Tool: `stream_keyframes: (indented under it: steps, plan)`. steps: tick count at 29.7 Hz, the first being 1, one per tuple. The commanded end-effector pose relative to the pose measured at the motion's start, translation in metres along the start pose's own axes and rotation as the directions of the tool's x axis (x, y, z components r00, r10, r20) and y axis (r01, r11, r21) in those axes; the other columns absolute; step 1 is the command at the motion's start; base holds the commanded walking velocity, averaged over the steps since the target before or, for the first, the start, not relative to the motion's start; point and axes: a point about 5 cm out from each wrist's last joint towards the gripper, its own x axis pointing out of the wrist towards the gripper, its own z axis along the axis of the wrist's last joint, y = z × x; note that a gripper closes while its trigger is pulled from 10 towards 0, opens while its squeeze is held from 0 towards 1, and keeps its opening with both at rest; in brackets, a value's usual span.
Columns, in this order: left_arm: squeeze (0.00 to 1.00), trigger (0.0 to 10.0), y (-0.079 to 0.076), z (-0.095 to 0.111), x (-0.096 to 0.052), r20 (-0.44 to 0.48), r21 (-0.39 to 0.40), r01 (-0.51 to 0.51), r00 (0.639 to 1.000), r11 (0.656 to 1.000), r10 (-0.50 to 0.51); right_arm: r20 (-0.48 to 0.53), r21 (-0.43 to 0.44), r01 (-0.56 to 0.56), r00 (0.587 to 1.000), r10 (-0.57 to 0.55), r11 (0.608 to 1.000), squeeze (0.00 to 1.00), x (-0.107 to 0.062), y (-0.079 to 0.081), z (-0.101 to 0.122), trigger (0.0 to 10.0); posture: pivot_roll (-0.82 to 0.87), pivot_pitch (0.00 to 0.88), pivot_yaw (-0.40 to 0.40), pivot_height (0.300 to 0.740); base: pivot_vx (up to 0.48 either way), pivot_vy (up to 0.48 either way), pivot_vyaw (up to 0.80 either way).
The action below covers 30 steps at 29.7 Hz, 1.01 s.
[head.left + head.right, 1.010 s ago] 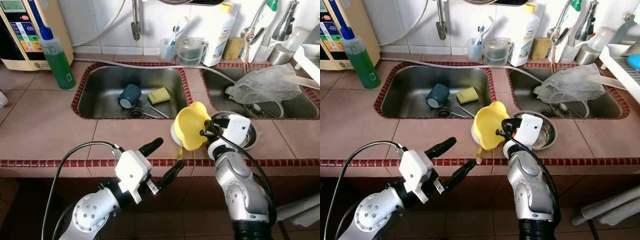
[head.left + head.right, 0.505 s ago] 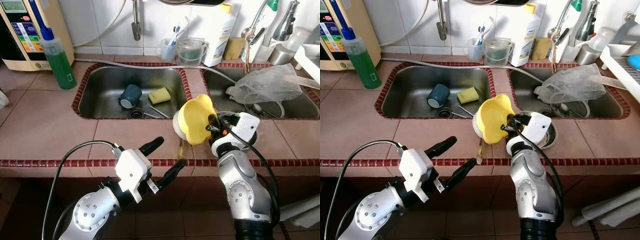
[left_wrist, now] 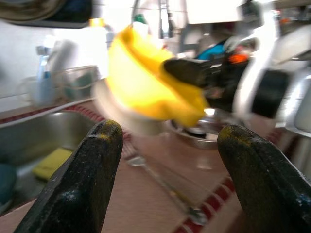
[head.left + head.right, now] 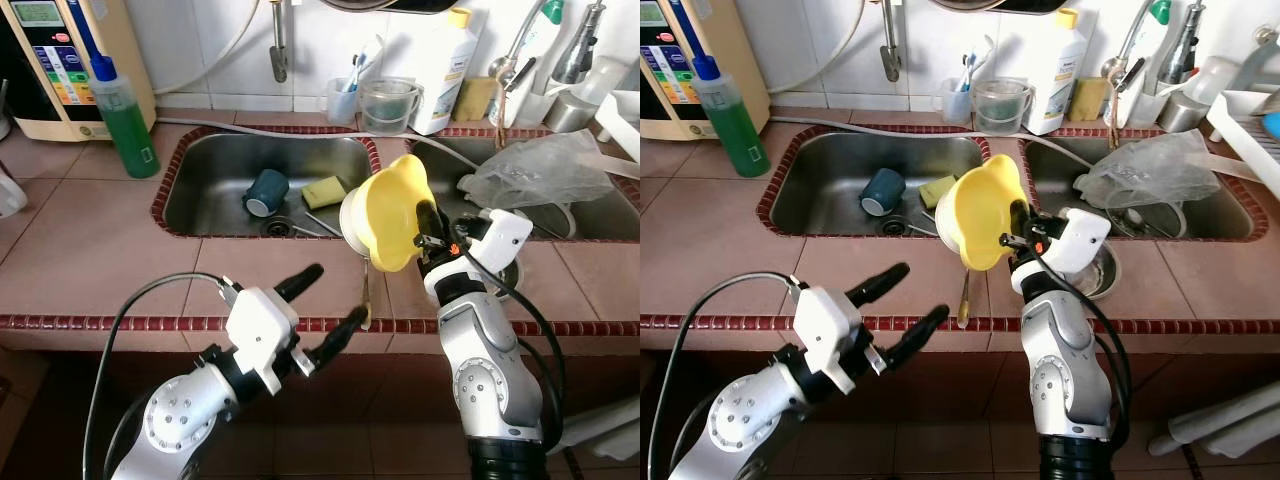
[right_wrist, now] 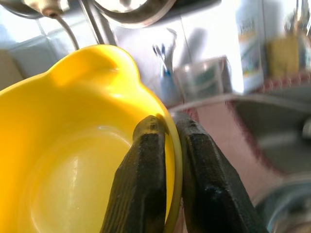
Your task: Kitchen organization
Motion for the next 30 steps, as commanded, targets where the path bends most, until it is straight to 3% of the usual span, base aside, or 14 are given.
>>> stream_keyframes:
  steps: [1, 3, 4, 13, 16, 19, 27, 30]
  plan:
    - [0.00, 10.0, 0.016, -0.002, 0.003, -0.006, -0.002, -0.077, 0.997, 0.997, 0.077, 0.053, -0.084, -0.016, 0.998, 0.020, 0.996, 0.00, 0.000, 0.001, 0.007, 10.0, -0.04, 0.062, 0.017, 0.740, 0.000, 0.000, 0.00]
    - [0.00, 10.0, 0.027, -0.001, 0.006, -0.001, -0.006, -0.134, 0.991, 0.991, 0.134, 0.059, -0.107, -0.005, 0.998, 0.011, 0.994, 0.00, 0.000, -0.001, 0.006, 10.0, -0.04, 0.058, 0.019, 0.740, 0.000, 0.000, 0.00]
    - [0.00, 10.0, 0.036, -0.001, 0.009, -0.003, 0.013, -0.184, 0.983, 0.983, 0.184, 0.068, -0.166, -0.016, 0.997, 0.028, 0.986, 0.00, -0.001, 0.000, 0.007, 10.0, -0.04, 0.055, 0.019, 0.740, 0.000, 0.000, 0.00]
    - [0.00, 10.0, 0.078, -0.003, 0.018, 0.029, 0.045, -0.422, 0.906, 0.905, 0.421, 0.120, -0.224, 0.019, 0.993, 0.008, 0.974, 0.00, -0.003, -0.004, 0.006, 10.0, -0.05, 0.031, 0.009, 0.740, 0.000, 0.000, 0.00]
    - [0.00, 10.0, 0.080, -0.004, 0.017, 0.028, 0.052, -0.441, 0.898, 0.896, 0.440, 0.125, -0.236, 0.022, 0.992, 0.008, 0.972, 0.00, -0.002, -0.005, 0.007, 10.0, -0.04, 0.026, 0.009, 0.740, 0.000, 0.000, 0.00]
    - [0.00, 10.0, 0.086, -0.015, 0.015, 0.026, 0.040, -0.514, 0.858, 0.857, 0.513, 0.142, -0.332, -0.009, 0.988, 0.060, 0.943, 0.00, -0.005, -0.004, 0.003, 10.0, -0.03, 0.000, -0.020, 0.740, 0.000, 0.000, 0.00]
    - [0.00, 10.0, 0.090, -0.032, 0.012, 0.005, -0.044, -0.593, 0.805, 0.804, 0.594, 0.116, -0.353, -0.010, 0.992, 0.055, 0.936, 0.00, -0.015, -0.007, -0.017, 10.0, -0.04, 0.000, -0.009, 0.740, 0.000, 0.000, 0.00]
    - [0.00, 10.0, 0.087, -0.038, 0.009, -0.005, -0.024, -0.592, 0.806, 0.805, 0.592, 0.111, -0.357, -0.007, 0.993, 0.050, 0.934, 0.00, -0.018, -0.009, -0.022, 10.0, -0.04, 0.000, -0.001, 0.740, 0.000, 0.000, 0.00]
